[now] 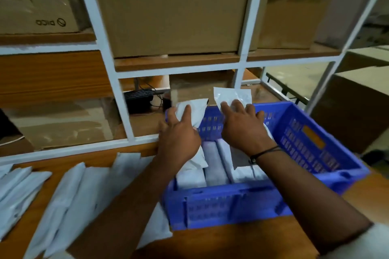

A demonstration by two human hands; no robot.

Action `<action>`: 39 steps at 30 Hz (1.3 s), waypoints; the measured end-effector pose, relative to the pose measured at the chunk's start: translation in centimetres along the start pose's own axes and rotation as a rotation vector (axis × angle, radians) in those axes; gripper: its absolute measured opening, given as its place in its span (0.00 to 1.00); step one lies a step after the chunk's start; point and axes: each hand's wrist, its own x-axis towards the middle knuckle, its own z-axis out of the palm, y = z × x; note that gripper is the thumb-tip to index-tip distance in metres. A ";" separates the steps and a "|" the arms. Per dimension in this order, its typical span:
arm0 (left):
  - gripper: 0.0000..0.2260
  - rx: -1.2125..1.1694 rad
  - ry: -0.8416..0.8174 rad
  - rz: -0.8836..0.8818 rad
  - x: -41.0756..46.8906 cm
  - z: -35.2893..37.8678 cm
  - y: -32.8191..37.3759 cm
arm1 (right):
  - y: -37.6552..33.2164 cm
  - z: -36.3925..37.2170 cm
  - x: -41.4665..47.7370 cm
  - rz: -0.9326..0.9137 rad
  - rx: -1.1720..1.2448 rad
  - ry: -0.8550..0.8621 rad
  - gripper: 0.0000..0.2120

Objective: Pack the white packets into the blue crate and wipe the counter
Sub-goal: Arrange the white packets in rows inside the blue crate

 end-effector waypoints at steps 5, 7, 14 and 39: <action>0.30 0.071 -0.081 0.004 1.2 4.5 7.5 | 10.7 1.9 0.6 0.039 -0.036 -0.124 0.30; 0.31 0.102 -0.125 -0.008 1.3 6.4 9.9 | 14.5 2.6 0.8 0.045 -0.024 -0.203 0.28; 0.30 0.235 -0.315 -0.075 2.3 12.5 15.3 | 21.9 4.9 2.2 -0.075 -0.078 -0.427 0.22; 0.42 0.352 -0.669 -0.175 4.4 17.8 13.3 | 20.8 14.6 6.1 -0.346 -0.279 -0.944 0.31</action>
